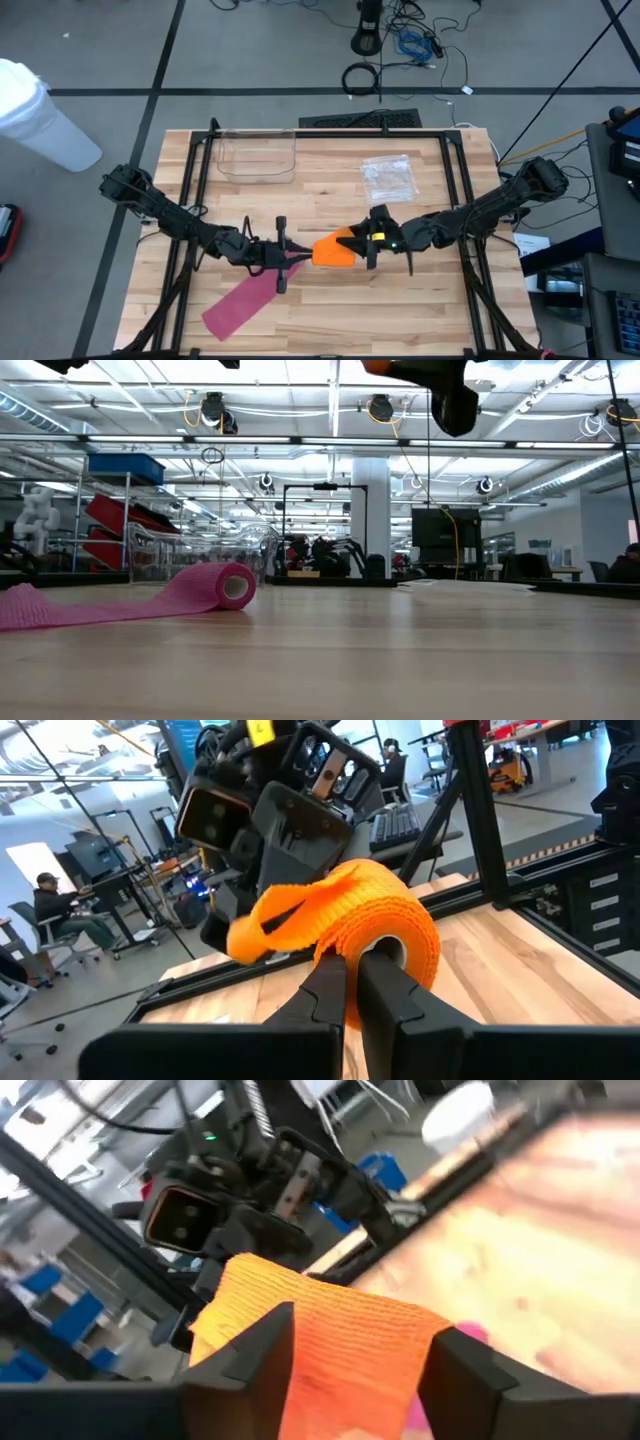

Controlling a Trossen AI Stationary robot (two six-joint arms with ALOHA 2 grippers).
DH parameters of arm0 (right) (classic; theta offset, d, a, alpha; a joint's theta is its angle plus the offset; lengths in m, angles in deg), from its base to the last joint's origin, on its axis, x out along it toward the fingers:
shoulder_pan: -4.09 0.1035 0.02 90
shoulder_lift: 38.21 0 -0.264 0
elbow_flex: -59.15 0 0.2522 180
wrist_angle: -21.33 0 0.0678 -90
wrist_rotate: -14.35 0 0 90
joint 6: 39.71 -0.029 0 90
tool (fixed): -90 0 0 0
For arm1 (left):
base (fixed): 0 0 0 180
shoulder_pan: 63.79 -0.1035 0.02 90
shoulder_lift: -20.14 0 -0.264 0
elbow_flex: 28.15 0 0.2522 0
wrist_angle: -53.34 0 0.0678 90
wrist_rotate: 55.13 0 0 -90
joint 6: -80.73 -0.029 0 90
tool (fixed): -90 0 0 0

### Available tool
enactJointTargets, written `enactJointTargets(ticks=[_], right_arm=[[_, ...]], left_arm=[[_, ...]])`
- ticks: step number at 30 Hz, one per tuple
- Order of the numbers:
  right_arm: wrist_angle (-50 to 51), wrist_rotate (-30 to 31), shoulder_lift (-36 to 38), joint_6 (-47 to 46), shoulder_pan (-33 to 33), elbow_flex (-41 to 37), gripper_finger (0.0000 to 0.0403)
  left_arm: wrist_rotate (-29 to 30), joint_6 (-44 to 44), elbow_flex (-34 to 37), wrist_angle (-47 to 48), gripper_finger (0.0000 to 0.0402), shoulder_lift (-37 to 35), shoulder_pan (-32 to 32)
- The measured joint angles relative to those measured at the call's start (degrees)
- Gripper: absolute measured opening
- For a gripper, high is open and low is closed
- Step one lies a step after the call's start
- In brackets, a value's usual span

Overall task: Roll bandage
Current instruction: Roll the orange bandage

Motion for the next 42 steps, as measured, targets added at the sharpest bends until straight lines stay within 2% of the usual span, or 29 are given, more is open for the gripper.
enactJointTargets(ticks=[7, 11, 14, 18, 23, 28, 31, 33, 37, 42], right_arm=[[2.5, -9.7, 1.5, -10.5, -1.6, 0.0, 0.0192], [4.2, -9.9, 3.7, -11.5, -3.1, 0.0, 0.0177], [8.0, -8.4, 5.4, -8.4, -4.6, 0.0, 0.0163], [16.9, -11.3, 7.2, 7.1, -6.7, 0.0, 0.0149], [21.5, -7.9, 7.3, 14.6, -5.7, 0.0, 0.0142], [24.5, 3.3, 7.3, 24.7, -1.3, 0.0, 0.0142], [26.4, 9.6, 7.1, 27.5, 2.2, -0.1, 0.0141], [26.3, 11.7, 7.0, 27.9, 4.6, -0.7, 0.0141], [20.7, 12.3, 6.9, 27.7, 9.3, -3.3, 0.0141], [-2.1, 12.3, 4.3, 35.2, 12.2, -9.0, 0.0141]], left_arm=[[-0.4, 0.0, 0.0, 0.5, 0.0011, 0.0, 0.5], [-0.6, -0.5, 0.0, 0.5, 0.0011, 0.0, 1.0], [-2.4, -0.6, 0.0, 0.4, 0.0011, 0.0, 1.2], [-3.8, -2.1, 0.0, -0.7, 0.0011, 0.0, 1.6], [-3.6, -2.1, -0.1, -1.3, 0.0011, 0.0, 1.8], [-3.4, -1.7, -0.1, -2.3, 0.0011, 0.0, 1.8], [-3.2, -0.6, -0.1, -4.5, 0.0011, 0.0, 2.3], [-3.2, 0.7, -0.1, -6.2, 0.0011, 0.0, 2.6], [-3.2, 1.6, -0.1, -8.3, 0.0011, 0.0, 3.0], [-3.0, 3.5, -0.1, -8.7, 0.0011, 0.0, 2.8]])
